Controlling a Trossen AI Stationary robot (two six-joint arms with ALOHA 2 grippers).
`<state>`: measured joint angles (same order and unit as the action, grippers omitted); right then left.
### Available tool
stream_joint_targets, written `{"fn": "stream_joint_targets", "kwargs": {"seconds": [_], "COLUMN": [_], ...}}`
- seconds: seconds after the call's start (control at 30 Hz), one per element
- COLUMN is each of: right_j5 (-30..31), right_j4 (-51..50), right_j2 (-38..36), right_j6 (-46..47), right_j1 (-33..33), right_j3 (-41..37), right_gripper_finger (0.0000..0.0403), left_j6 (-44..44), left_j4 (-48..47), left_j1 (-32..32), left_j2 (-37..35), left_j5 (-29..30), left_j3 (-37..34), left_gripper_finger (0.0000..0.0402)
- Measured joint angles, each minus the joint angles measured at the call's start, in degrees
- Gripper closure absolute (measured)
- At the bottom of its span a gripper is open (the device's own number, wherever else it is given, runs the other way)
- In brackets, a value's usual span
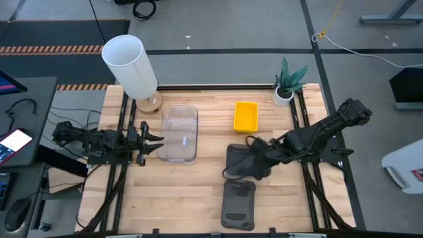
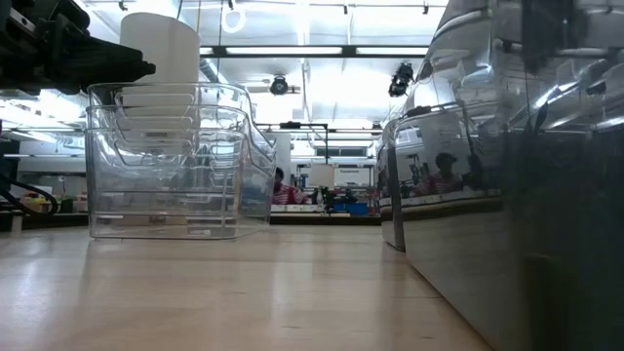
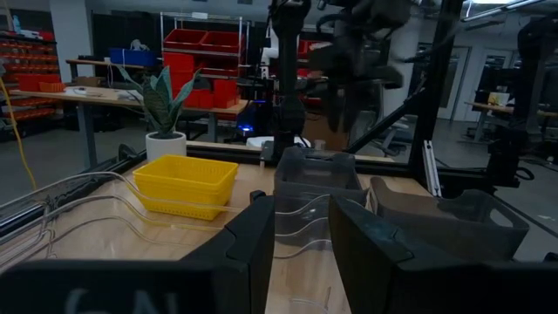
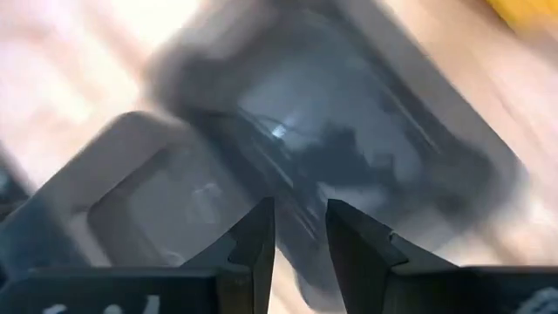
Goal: Stack baskets by color
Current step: Stack the bottom black bin on the top black bin
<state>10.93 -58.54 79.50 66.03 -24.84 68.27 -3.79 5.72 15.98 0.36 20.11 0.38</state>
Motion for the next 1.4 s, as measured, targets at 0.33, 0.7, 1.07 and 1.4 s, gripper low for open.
{"fn": "stream_joint_targets", "kwargs": {"seconds": [0.33,0.7,1.07,1.4], "right_j5": [-0.2,-5.8,-7.0,-9.6], "right_j4": [18.0,19.2,8.0,-0.5], "right_j2": [5.3,12.9,25.9,35.3], "right_j6": [-26.6,-36.0,-46.1,-55.5], "right_j1": [3.4,5.2,4.7,1.8], "right_j3": [0.0,2.7,22.9,37.6], "right_gripper_finger": [0.0296,0.0296,0.0296,0.0289], "left_j6": [0.0,0.0,0.0,0.0], "left_j4": [0.0,0.0,0.0,0.0], "left_j1": [0.0,0.0,0.0,0.0], "left_j2": [0.0,0.0,0.0,0.0], "left_j5": [0.0,0.0,0.0,0.0], "left_j3": [0.0,0.0,0.0,0.0], "left_gripper_finger": [0.0285,0.0285,0.0285,0.0285]}}
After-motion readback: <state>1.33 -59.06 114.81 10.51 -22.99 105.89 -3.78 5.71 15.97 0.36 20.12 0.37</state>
